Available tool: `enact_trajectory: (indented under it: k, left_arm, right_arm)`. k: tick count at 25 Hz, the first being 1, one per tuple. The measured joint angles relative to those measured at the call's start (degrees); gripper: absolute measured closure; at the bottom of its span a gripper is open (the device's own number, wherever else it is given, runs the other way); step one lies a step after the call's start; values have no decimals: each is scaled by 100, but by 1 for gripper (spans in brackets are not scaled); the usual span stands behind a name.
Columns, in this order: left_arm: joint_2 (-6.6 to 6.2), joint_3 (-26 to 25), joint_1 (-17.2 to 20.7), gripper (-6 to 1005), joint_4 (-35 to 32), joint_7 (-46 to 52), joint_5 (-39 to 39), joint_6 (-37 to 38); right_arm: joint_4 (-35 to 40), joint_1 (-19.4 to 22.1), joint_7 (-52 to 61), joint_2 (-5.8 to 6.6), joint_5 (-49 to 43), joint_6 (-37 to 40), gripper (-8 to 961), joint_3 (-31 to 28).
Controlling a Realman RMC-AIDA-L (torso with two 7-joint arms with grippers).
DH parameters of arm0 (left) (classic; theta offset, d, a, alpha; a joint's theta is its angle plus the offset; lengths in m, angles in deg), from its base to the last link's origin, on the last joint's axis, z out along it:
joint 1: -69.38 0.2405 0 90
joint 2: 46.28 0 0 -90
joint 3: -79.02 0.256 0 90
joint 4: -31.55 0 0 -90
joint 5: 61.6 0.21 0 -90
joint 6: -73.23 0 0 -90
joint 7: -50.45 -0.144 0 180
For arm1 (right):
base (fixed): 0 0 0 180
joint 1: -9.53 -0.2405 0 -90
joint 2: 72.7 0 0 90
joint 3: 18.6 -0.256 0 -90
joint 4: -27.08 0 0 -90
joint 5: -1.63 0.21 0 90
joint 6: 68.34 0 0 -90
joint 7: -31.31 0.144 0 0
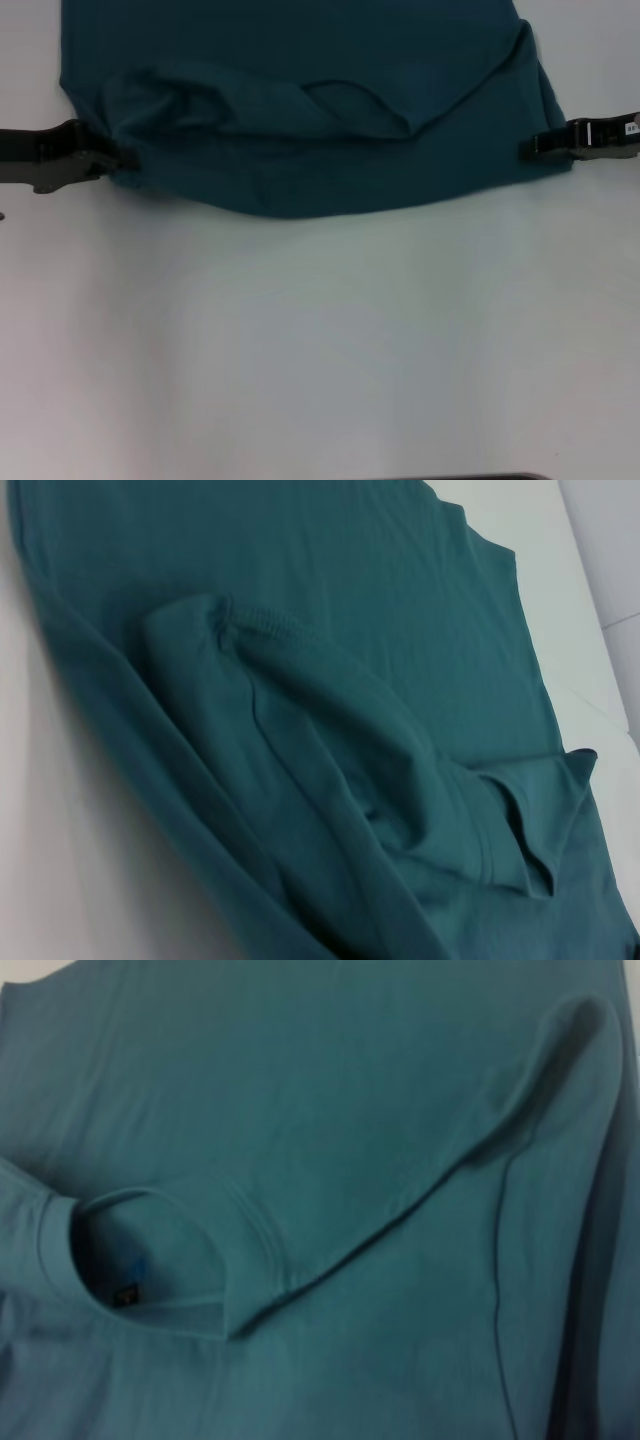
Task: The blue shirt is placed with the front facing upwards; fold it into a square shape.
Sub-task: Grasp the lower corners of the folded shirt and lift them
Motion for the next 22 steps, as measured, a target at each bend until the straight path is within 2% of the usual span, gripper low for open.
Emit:
enact_trajectory:
  k: [9, 15, 20, 22]
  left_arm:
    - [15, 27, 0, 953, 0, 30, 26, -7]
    - [15, 26, 0, 952, -1, 38, 32, -6]
    - [-18, 57, 0, 951, -5, 35, 36, 92]
    - [-89, 174, 25, 951, -4, 18, 40, 289]
  right_arm:
    - [126, 14, 45, 6, 87, 157, 513, 34]
    - [233, 40, 21, 28, 80, 324, 709, 33]
    - [393, 72, 28, 80, 76, 642, 919, 31]
    - [498, 92, 48, 130, 76, 937, 919, 30]
